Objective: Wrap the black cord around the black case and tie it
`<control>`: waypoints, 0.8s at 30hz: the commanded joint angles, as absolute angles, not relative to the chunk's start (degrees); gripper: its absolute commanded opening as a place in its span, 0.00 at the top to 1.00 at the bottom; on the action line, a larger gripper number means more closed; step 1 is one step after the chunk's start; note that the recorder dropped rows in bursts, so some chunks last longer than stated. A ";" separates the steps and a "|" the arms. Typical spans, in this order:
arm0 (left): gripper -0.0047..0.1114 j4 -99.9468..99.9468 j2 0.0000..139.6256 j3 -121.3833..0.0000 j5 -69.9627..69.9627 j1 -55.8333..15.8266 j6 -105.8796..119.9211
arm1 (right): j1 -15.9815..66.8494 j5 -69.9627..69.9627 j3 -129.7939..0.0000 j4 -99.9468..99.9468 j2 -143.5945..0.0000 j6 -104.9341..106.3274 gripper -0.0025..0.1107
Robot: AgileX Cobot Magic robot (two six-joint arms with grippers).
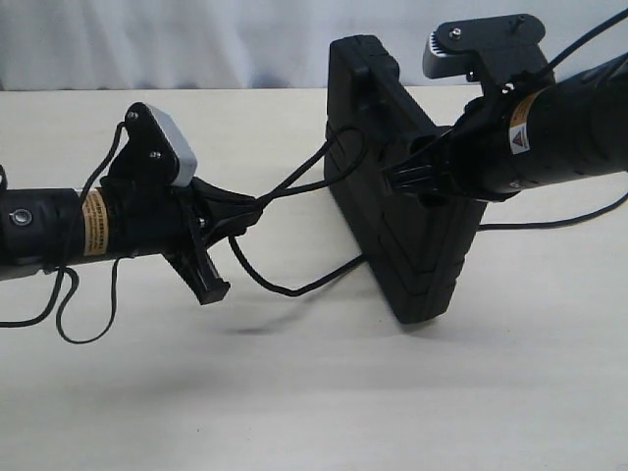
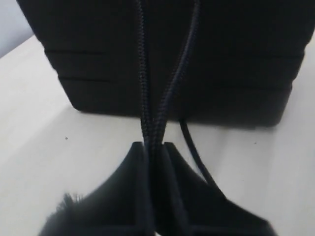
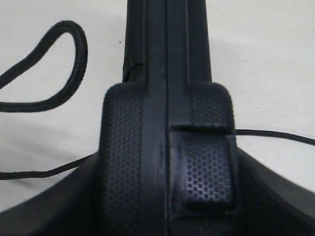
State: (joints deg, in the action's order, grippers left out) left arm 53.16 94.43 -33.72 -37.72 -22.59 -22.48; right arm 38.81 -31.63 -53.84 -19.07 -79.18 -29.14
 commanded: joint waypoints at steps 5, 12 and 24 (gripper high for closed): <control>0.96 57.99 89.27 -33.75 -35.65 -22.73 -28.67 | 38.83 -31.53 -53.66 -20.20 -78.55 -29.54 0.94; 0.96 61.66 89.14 -36.20 -30.29 -22.73 -38.99 | 38.83 -31.42 -53.66 -20.20 -78.55 -29.52 0.94; 0.96 69.45 89.14 -40.30 -29.24 -22.73 -51.42 | 38.83 -31.18 -53.66 -20.20 -78.55 -29.52 0.94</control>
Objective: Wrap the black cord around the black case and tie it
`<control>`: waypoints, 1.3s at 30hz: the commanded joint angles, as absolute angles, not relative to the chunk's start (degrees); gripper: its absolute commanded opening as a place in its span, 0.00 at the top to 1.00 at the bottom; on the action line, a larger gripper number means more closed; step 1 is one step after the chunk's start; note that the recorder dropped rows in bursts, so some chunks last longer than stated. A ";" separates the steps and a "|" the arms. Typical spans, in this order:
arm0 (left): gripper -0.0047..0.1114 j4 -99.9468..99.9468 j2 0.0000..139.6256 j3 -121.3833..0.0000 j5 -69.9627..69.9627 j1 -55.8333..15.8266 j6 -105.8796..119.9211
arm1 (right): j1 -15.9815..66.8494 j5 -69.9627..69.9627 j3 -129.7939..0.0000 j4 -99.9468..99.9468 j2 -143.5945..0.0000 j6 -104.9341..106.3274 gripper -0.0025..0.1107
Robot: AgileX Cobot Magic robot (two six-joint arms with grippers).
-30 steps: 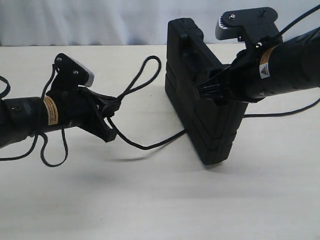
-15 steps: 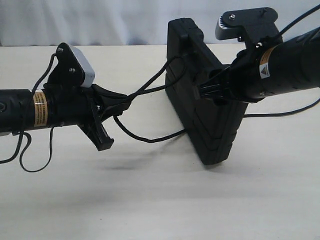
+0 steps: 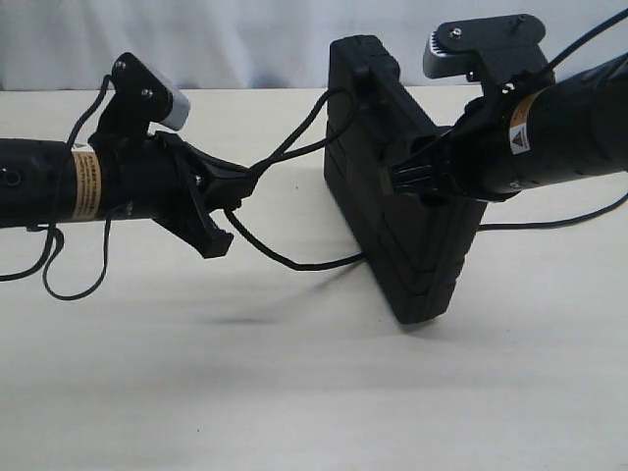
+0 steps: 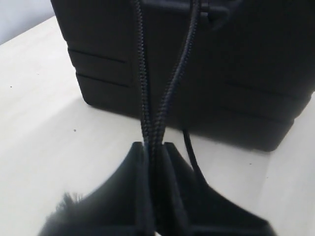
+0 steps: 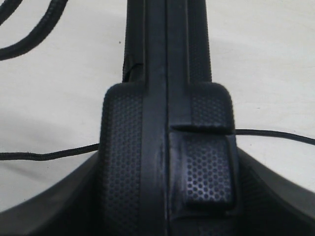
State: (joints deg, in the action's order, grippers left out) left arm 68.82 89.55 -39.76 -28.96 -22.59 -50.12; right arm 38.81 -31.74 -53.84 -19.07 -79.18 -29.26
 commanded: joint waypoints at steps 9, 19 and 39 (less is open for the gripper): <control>0.96 68.42 89.14 -40.30 -34.67 -22.73 -51.42 | 38.83 -31.20 -53.66 -20.20 -78.55 -29.52 0.94; 0.96 82.70 89.14 -43.57 -31.69 -22.73 -65.48 | 38.83 -31.30 -53.66 -20.20 -78.55 -29.41 0.94; 0.96 99.95 89.14 -51.07 -32.92 -22.73 -90.28 | 38.83 -31.19 -53.66 -20.20 -78.55 -29.41 0.94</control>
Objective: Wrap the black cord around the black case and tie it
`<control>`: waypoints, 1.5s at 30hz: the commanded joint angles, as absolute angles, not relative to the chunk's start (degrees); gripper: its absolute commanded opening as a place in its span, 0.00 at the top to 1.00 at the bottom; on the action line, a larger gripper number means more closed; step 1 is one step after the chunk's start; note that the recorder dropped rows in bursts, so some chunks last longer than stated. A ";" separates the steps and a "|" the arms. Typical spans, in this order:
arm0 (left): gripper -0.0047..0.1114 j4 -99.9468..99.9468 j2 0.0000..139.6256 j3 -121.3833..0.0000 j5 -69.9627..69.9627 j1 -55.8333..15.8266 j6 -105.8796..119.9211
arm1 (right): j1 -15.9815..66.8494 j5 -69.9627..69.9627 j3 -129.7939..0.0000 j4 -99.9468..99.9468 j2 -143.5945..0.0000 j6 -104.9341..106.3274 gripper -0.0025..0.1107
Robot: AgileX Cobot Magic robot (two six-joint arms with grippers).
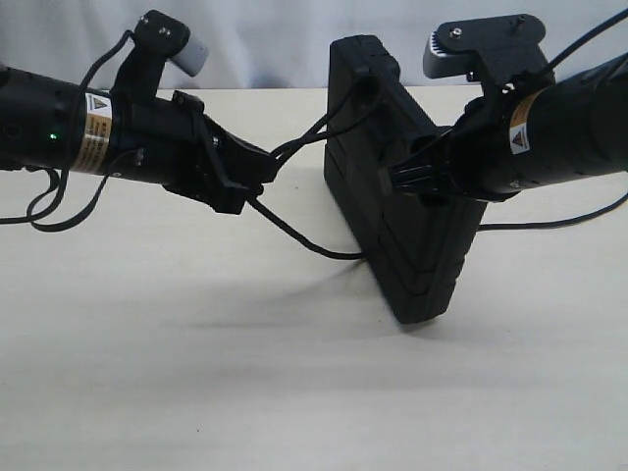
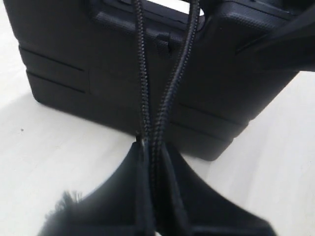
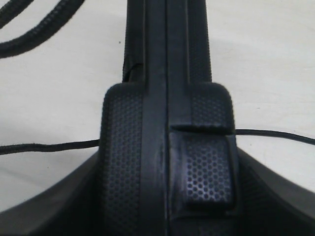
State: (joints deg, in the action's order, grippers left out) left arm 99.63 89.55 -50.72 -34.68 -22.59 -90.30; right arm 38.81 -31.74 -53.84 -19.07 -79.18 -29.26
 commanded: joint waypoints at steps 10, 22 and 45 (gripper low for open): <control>0.96 96.45 89.14 -51.07 -1.22 -22.73 -91.66 | 38.83 -31.19 -53.66 -20.20 -78.55 -29.41 0.94; 0.96 58.63 90.13 -51.75 19.04 -27.38 -51.36 | 38.83 -31.29 -53.66 -20.20 -78.55 -29.41 0.94; 0.96 -24.67 86.22 -56.79 23.58 -32.66 49.08 | 38.83 -31.58 -53.66 -20.20 -78.55 -29.29 0.94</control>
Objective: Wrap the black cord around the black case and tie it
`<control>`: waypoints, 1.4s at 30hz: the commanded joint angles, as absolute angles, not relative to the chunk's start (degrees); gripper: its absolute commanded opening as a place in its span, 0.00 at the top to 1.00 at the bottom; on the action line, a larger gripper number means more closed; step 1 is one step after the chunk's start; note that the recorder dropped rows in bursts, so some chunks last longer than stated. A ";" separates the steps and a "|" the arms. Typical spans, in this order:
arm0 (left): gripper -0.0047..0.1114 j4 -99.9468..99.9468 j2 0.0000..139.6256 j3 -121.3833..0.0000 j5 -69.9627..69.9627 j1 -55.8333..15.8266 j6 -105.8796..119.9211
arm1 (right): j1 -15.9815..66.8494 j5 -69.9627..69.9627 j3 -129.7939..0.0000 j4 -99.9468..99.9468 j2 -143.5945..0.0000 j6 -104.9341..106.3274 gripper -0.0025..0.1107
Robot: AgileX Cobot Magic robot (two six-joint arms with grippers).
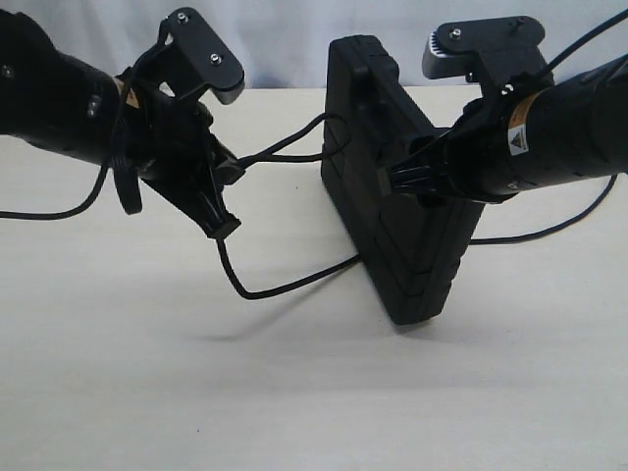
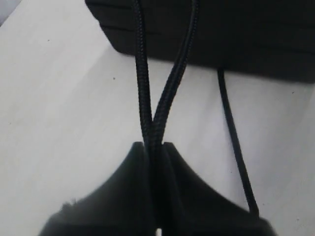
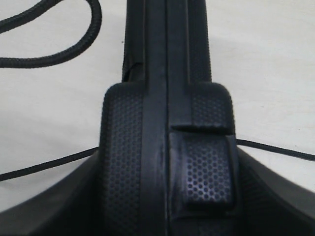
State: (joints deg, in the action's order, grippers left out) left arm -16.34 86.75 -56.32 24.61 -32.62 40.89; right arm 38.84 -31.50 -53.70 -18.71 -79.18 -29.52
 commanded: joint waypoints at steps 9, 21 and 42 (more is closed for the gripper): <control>0.96 -35.82 86.34 -56.79 23.54 -32.66 60.44 | 38.83 -31.45 -53.66 -20.20 -78.55 -26.35 0.94; 0.96 -37.15 89.77 -56.79 23.55 -32.66 60.34 | 38.83 -30.11 -53.66 -20.20 -78.55 -24.03 0.94; 0.96 -46.55 92.87 -60.82 18.97 -36.22 66.28 | 38.83 -31.40 -53.15 -20.20 -78.55 -21.38 0.94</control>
